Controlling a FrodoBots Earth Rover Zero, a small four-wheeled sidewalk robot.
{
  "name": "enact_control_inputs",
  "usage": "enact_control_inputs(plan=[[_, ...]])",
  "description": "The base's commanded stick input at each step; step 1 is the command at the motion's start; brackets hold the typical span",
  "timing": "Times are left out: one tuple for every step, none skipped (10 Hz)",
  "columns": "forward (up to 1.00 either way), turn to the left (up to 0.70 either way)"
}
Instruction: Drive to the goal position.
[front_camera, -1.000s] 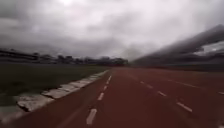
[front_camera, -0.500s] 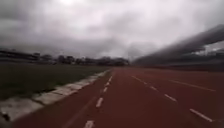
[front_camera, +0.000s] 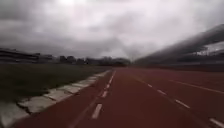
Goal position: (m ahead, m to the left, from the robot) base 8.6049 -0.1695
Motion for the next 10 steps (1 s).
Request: enact_control_inputs(plan=[[0.70,0.00],[0.70,-0.35],[0.70,-0.35],[0.70,-0.23],[0.70,-0.06],[0.70,0.00],[0.70,0.00],[0.70,0.00],[0.70,0.00],[0.70,0.00]])
